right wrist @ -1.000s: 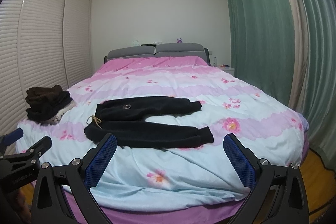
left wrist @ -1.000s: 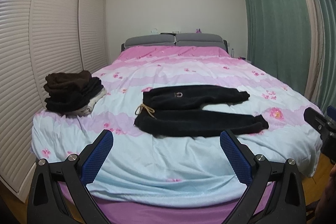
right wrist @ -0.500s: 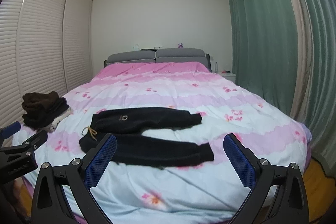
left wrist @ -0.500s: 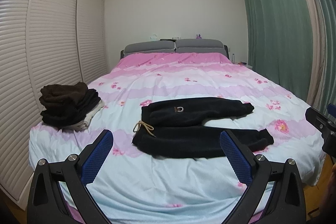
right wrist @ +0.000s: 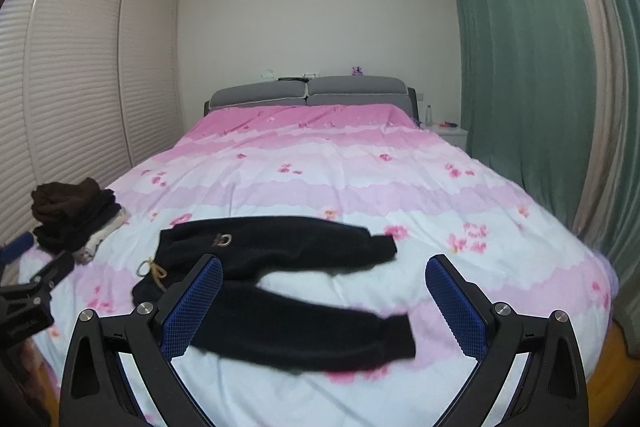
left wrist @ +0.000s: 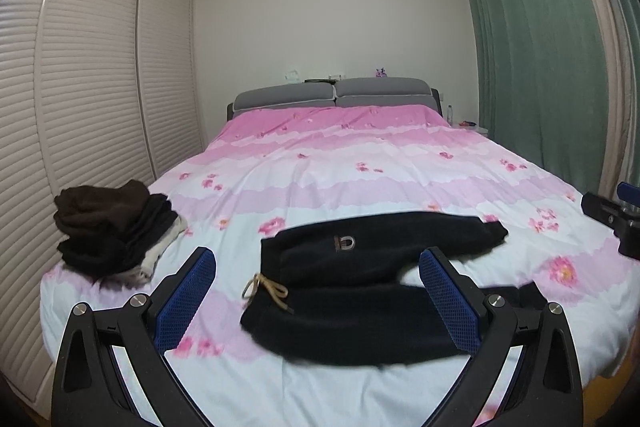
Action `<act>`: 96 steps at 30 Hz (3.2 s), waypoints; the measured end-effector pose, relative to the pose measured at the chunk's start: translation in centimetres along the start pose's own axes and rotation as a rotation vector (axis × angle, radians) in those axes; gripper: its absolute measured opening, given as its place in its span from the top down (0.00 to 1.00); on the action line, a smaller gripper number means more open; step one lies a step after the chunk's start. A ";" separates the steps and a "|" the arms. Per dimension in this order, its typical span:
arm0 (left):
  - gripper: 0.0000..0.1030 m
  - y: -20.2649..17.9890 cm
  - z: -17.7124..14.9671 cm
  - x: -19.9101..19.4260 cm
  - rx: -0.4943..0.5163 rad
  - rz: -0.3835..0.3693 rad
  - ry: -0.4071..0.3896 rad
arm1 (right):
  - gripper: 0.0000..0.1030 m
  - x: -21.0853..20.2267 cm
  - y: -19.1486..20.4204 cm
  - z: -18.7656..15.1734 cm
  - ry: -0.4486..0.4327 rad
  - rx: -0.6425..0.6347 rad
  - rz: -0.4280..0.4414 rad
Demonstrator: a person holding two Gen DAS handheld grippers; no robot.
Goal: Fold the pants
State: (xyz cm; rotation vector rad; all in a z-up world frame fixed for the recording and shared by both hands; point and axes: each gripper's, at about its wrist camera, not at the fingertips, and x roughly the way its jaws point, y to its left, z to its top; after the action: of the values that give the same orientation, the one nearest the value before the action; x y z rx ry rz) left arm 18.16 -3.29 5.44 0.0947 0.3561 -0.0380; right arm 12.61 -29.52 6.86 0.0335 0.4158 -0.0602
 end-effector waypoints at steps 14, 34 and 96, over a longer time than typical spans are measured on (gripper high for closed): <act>0.00 -5.6 2.7 13.2 -0.013 0.000 0.038 | 0.00 16.9 -2.3 4.7 0.147 -0.144 0.074; 0.00 -14.0 -0.4 26.2 -0.020 -0.020 0.164 | 0.28 40.4 -11.7 3.6 0.568 -0.240 0.358; 0.00 -16.9 -12.7 6.8 0.144 -0.002 0.109 | 0.94 13.3 -1.9 -21.4 -0.134 -1.543 0.107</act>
State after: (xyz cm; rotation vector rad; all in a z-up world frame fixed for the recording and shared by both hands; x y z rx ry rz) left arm 19.24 -19.03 -10.22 0.2394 0.4621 -0.0602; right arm 16.03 -31.18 -18.12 -1.4587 0.2388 0.3719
